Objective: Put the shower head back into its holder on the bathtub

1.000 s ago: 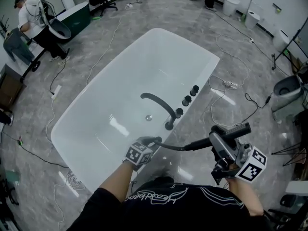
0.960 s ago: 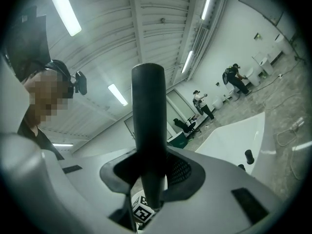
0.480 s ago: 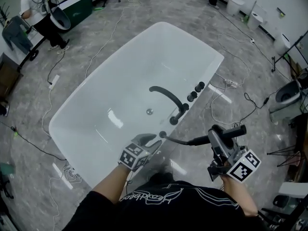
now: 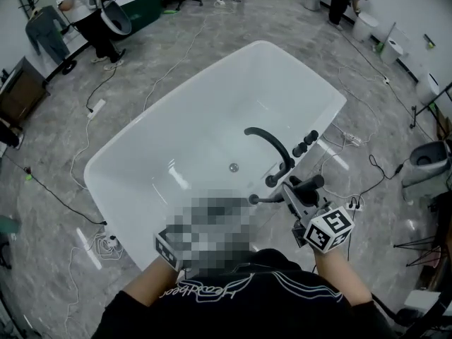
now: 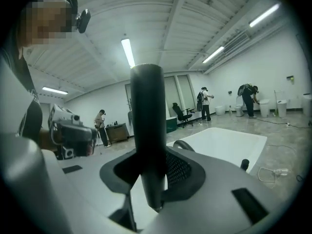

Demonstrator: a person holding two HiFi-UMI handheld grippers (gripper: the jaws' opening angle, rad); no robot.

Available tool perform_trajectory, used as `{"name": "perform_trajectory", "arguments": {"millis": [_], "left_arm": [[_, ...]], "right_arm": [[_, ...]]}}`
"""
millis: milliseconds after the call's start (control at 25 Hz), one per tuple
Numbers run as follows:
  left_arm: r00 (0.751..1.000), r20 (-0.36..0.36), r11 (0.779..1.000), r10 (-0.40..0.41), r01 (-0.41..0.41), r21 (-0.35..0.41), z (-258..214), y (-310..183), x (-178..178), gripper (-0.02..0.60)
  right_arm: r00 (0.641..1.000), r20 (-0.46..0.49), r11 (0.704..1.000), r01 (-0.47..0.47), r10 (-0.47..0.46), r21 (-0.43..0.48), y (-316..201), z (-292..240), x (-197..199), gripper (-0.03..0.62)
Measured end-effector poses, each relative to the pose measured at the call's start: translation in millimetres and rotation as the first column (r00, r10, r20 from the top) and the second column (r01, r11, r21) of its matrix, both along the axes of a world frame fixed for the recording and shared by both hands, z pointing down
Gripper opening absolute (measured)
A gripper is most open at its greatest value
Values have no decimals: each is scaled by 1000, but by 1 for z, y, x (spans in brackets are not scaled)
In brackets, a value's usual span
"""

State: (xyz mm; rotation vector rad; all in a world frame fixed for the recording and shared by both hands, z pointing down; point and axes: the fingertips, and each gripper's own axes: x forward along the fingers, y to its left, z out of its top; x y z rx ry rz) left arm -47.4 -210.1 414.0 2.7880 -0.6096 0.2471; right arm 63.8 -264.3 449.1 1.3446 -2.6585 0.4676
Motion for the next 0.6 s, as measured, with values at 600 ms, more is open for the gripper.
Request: {"name": "perform_trajectory", "arguments": {"millis": [600], "left_arm": [[973, -3, 969, -229, 228, -94, -5, 18, -93, 5]], "right_arm": [[982, -173, 984, 43, -73, -173, -47, 148, -47, 121]]}}
